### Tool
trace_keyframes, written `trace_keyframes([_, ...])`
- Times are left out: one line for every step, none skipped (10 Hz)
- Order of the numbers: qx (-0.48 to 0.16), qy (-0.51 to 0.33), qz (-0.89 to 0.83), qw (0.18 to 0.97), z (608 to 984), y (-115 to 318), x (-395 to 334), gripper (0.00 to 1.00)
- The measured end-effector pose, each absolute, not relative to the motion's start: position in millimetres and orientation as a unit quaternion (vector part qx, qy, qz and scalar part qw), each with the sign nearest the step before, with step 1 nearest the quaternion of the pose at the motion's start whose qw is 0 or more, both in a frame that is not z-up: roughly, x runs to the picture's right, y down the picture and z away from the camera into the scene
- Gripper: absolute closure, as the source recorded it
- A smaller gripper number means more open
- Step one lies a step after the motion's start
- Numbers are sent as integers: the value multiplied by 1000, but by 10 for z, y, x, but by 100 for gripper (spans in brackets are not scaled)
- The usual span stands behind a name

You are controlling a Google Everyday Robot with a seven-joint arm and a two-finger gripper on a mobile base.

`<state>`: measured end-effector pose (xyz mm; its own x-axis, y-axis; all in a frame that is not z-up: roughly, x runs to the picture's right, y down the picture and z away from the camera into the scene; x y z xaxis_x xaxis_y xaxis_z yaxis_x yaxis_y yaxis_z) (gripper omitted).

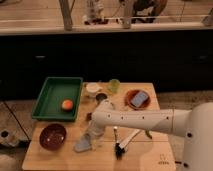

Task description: Wipe table surface with towel

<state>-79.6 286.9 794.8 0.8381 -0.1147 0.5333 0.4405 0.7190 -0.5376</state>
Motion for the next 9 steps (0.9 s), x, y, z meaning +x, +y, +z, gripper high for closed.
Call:
trace_keyframes([-341, -239, -155, 896, 7948, 2865, -796, 74])
trace_keyframes([-341, -238, -157, 896, 7939, 2851, -796, 84])
trace_keyframes([-341, -236, -159, 896, 7931, 2846, -771, 96])
trace_keyframes([-342, -236, -159, 896, 7927, 2850, -771, 100])
trace_keyframes([-342, -236, -159, 895, 7924, 2852, -770, 100])
trace_keyframes([-343, -229, -162, 897, 7892, 2855, -736, 100])
trace_keyframes([-341, -218, -164, 900, 7839, 2817, -690, 100])
trace_keyframes([-338, -211, -164, 903, 7810, 2781, -651, 100])
trace_keyframes([-336, -206, -163, 905, 7796, 2756, -620, 100])
